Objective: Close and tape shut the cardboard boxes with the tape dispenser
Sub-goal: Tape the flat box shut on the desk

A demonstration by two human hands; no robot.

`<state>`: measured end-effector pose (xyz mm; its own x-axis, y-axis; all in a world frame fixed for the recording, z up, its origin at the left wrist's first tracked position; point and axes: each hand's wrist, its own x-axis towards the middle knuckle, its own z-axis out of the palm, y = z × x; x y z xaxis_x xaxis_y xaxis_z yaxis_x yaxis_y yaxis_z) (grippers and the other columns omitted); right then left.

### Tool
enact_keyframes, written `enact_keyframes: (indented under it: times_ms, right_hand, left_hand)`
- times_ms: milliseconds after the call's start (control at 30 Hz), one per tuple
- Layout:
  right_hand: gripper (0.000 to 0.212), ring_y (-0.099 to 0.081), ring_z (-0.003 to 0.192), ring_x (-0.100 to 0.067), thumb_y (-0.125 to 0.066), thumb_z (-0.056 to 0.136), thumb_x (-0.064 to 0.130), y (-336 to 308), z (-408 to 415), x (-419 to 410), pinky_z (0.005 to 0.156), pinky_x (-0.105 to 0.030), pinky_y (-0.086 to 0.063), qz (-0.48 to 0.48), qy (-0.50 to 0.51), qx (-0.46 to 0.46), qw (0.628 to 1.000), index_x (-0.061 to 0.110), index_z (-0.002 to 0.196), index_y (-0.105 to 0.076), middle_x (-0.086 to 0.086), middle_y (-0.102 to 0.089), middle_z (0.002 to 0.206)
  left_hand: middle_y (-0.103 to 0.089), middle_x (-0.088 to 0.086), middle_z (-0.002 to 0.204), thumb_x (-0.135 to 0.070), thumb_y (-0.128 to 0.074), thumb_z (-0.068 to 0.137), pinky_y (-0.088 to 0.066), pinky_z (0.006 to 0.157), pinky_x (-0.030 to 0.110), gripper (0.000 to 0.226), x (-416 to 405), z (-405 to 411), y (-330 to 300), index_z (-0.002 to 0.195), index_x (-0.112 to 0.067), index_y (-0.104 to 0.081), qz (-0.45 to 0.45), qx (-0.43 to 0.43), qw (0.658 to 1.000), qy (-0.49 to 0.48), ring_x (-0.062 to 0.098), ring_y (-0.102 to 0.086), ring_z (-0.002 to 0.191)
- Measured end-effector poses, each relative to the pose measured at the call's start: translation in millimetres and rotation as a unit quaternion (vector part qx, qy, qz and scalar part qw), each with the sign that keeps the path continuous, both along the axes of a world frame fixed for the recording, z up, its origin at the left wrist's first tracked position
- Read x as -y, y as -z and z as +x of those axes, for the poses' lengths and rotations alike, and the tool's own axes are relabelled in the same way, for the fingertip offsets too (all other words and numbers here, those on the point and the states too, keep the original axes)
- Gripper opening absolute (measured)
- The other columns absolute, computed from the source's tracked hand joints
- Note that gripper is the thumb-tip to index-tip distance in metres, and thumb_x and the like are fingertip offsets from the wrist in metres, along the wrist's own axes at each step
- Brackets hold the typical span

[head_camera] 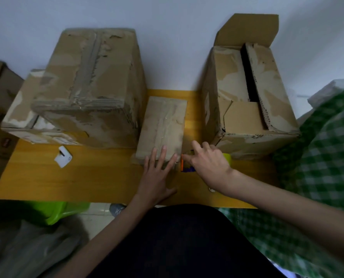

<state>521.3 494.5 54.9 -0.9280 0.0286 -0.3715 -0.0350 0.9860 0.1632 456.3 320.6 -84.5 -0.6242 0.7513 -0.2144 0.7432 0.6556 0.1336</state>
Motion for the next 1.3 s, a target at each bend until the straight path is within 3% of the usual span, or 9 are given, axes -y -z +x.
enact_keyframes:
  times_ms: [200, 433, 533, 633, 767, 867, 1000, 1133, 1300]
  right_hand:
    - [0.043, -0.055, 0.106, -0.036, -0.039, 0.105, 0.016, 5.2, -7.5, 9.4, 0.069, -0.037, -0.037, 0.050, -0.003, 0.018, 0.999, 0.023, 0.147, -0.038, -0.015, -0.041, 0.123]
    - [0.047, -0.057, 0.109, -0.034, -0.047, 0.103, 0.018, 12.7, -15.0, -9.2, 0.072, -0.036, -0.040, 0.059, -0.010, 0.039, 0.997, 0.027, 0.148, -0.039, -0.014, -0.043, 0.127]
    - [0.038, -0.057, 0.112, -0.031, -0.047, 0.105, 0.026, 37.8, 2.9, -17.7, 0.080, -0.036, -0.048, 0.068, -0.007, 0.127, 0.990, 0.019, 0.142, -0.049, -0.016, -0.043, 0.136]
    - [0.051, -0.060, 0.111, -0.033, -0.061, 0.097, 0.037, 53.9, 14.1, -45.7, 0.083, -0.041, -0.056, -0.026, 0.076, 0.107, 0.991, 0.030, 0.145, -0.043, -0.014, -0.036, 0.144]
    - [0.061, -0.060, 0.104, -0.035, -0.071, 0.092, 0.033, 58.3, -0.7, -60.8, 0.082, -0.045, -0.057, -0.112, 0.144, 0.037, 0.983, 0.038, 0.144, -0.040, -0.012, -0.041, 0.129]
    - [0.063, -0.059, 0.093, -0.029, -0.073, 0.088, 0.035, 75.8, 4.1, -62.8, 0.079, -0.036, -0.052, -0.218, 0.230, 0.049, 0.947, 0.039, 0.143, -0.043, -0.013, -0.045, 0.126]
    - [0.060, -0.060, 0.104, -0.035, -0.054, 0.085, 0.058, 104.0, 28.6, -56.6, 0.092, -0.044, -0.054, -0.364, 0.372, -0.001, 0.854, 0.046, 0.142, -0.042, -0.012, -0.051, 0.116]
    - [0.047, -0.046, 0.103, -0.031, -0.043, 0.104, 0.027, 128.9, 40.1, -33.7, 0.095, -0.041, -0.045, -0.384, 0.363, -0.026, 0.849, 0.036, 0.150, -0.038, -0.008, -0.033, 0.112]
    - [0.050, -0.044, 0.108, -0.030, -0.053, 0.102, 0.019, 157.1, 32.9, -9.2, 0.102, -0.043, -0.042, -0.442, 0.390, -0.063, 0.806, 0.027, 0.150, -0.039, -0.007, -0.030, 0.120]
  left_hand:
    - [0.026, 0.007, 0.165, -0.071, -0.068, 0.072, 0.002, 0.123, 0.059, 0.125, -2.0, 0.8, -0.1, 0.158, -0.037, 0.016, -0.013, 0.002, 1.000, 0.004, 0.038, 0.024, 0.151]
    - [0.029, 0.007, 0.164, -0.071, -0.065, 0.075, 0.005, 0.122, 0.057, 0.122, -3.0, 2.9, -3.4, 0.157, -0.037, 0.018, -0.021, 0.002, 1.000, 0.006, 0.038, 0.025, 0.150]
    - [0.030, 0.006, 0.164, -0.069, -0.065, 0.076, 0.002, 0.123, 0.058, 0.119, -1.5, 1.5, -6.3, 0.158, -0.037, 0.015, -0.014, 0.011, 1.000, -0.008, 0.037, 0.025, 0.150]
    - [0.030, 0.006, 0.164, -0.071, -0.063, 0.076, 0.001, 0.124, 0.058, 0.119, -3.8, -2.4, -8.2, 0.158, -0.037, 0.016, -0.009, 0.002, 1.000, -0.012, 0.038, 0.025, 0.150]
    - [0.029, 0.006, 0.164, -0.070, -0.066, 0.075, 0.002, 0.123, 0.057, 0.121, -4.2, -0.2, -8.2, 0.158, -0.038, 0.016, -0.014, 0.022, 1.000, -0.011, 0.038, 0.025, 0.150]
    - [0.028, 0.005, 0.165, -0.068, -0.066, 0.075, -0.001, 0.124, 0.058, 0.120, -2.7, -3.8, -8.3, 0.158, -0.038, 0.016, -0.016, 0.022, 1.000, -0.010, 0.038, 0.024, 0.151]
    - [0.027, 0.005, 0.165, -0.068, -0.062, 0.077, -0.001, 0.123, 0.057, 0.116, -4.9, -3.9, -8.0, 0.158, -0.038, 0.016, -0.020, 0.023, 1.000, -0.009, 0.037, 0.025, 0.151]
    - [0.022, 0.005, 0.167, -0.066, -0.060, 0.077, -0.006, 0.123, 0.057, 0.113, -4.5, -3.9, -8.3, 0.158, -0.038, 0.013, -0.022, 0.013, 1.000, -0.005, 0.037, 0.020, 0.152]
    - [0.025, 0.002, 0.166, -0.063, -0.060, 0.082, -0.005, 0.123, 0.055, 0.109, -4.3, -8.4, -12.7, 0.157, -0.042, 0.017, -0.028, 0.029, 0.999, -0.002, 0.034, 0.023, 0.152]
